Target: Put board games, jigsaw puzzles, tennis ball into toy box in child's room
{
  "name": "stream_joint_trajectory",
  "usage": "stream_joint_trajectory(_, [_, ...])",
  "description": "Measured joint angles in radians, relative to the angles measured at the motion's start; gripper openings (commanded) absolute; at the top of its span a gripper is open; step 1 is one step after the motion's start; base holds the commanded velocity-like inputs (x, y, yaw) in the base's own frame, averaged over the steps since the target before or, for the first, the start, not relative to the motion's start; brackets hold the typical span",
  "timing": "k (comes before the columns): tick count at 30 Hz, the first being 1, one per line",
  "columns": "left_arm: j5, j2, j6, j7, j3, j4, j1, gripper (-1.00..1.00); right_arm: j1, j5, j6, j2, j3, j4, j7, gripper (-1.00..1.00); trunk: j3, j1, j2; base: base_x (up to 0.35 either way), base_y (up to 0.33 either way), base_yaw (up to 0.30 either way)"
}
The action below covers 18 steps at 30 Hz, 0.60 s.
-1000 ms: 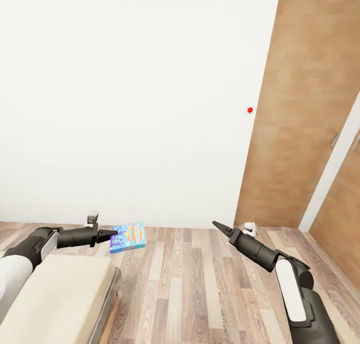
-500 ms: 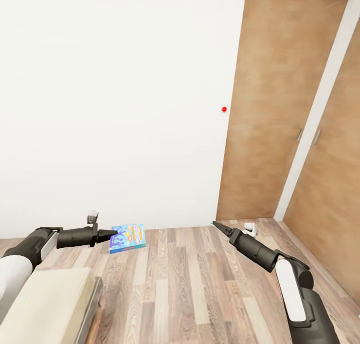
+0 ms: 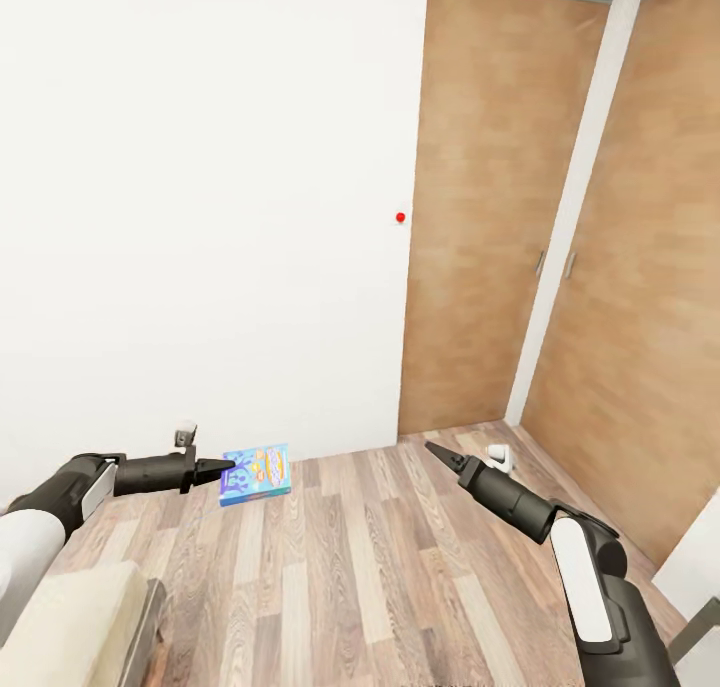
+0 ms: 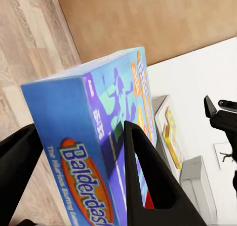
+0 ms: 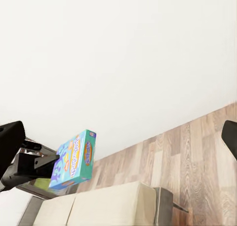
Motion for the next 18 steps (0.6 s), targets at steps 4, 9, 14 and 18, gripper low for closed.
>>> stream_joint_trajectory(4, [0.000,0.000,0.000,0.000,0.000,0.000,0.000,-1.00,0.000,0.000,0.000,0.000,0.000,0.000,0.000,1.00,0.000,0.000,0.000,0.000,0.000,-0.278])
stream_joint_trajectory(9, [0.000,0.000,-0.001,0.001,0.000,0.000,0.000,-1.00,0.000,0.000,0.000,0.000,0.000,0.000,0.000,1.00,0.000,0.000,0.000,-0.001,0.000,-0.278])
stream_joint_trajectory(14, [0.000,0.000,-0.001,0.001,-0.001,0.000,0.000,-1.00,0.000,0.000,0.000,0.000,0.000,0.000,0.000,1.00,0.000,0.000,0.000,-0.115,0.000,-0.278])
stream_joint_trajectory(18, [-0.001,0.000,-0.001,0.001,-0.001,0.000,0.000,-1.00,0.000,0.000,0.000,0.000,0.000,-0.001,0.000,1.00,0.000,0.000,0.000,-0.117,0.000,-0.278])
